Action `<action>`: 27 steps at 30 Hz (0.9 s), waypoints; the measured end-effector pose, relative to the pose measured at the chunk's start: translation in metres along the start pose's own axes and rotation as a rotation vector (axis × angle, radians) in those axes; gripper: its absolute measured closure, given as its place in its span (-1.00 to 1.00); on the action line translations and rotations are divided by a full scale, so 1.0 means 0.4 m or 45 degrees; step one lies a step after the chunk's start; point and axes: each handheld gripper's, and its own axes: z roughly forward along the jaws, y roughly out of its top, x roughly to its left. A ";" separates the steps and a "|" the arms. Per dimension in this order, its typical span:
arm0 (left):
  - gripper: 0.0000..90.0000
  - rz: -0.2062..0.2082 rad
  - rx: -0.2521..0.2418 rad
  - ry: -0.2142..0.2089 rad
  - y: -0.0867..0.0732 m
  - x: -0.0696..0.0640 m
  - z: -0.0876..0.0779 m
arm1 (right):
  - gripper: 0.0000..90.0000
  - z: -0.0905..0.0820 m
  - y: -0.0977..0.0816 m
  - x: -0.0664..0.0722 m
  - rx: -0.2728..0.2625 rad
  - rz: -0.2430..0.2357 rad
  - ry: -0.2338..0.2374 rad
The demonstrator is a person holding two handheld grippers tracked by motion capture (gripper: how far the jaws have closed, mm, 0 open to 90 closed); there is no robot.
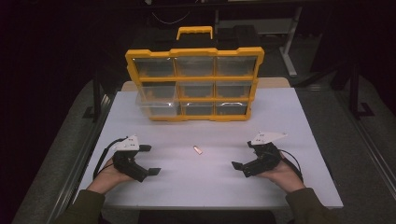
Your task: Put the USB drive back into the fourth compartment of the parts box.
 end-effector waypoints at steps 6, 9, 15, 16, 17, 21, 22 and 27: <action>-1.00 0.004 0.001 -0.001 0.000 -0.002 0.000 | -1.00 0.005 0.008 0.000 -0.001 -0.003 -0.002; -1.00 0.005 0.001 -0.001 0.000 -0.001 -0.001 | -1.00 0.006 0.012 0.000 -0.001 -0.005 -0.003; -1.00 0.006 -0.003 -0.003 0.001 -0.002 -0.001 | -1.00 0.010 0.022 0.002 0.003 -0.011 -0.005; -1.00 0.006 -0.003 -0.003 0.000 -0.002 -0.001 | -1.00 0.011 0.023 0.002 0.003 -0.013 -0.003; -1.00 0.008 -0.001 -0.004 0.000 -0.002 -0.001 | -1.00 0.012 0.025 0.002 0.007 -0.015 -0.003; -1.00 0.009 -0.002 -0.005 0.000 -0.003 -0.001 | -1.00 0.014 0.029 0.003 0.011 -0.010 -0.005; -1.00 0.009 -0.001 -0.005 0.000 -0.003 -0.001 | -1.00 0.015 0.031 0.003 0.011 -0.011 -0.005; -1.00 0.004 0.004 -0.014 0.000 -0.002 -0.001 | -1.00 0.021 0.038 0.005 0.023 -0.018 -0.002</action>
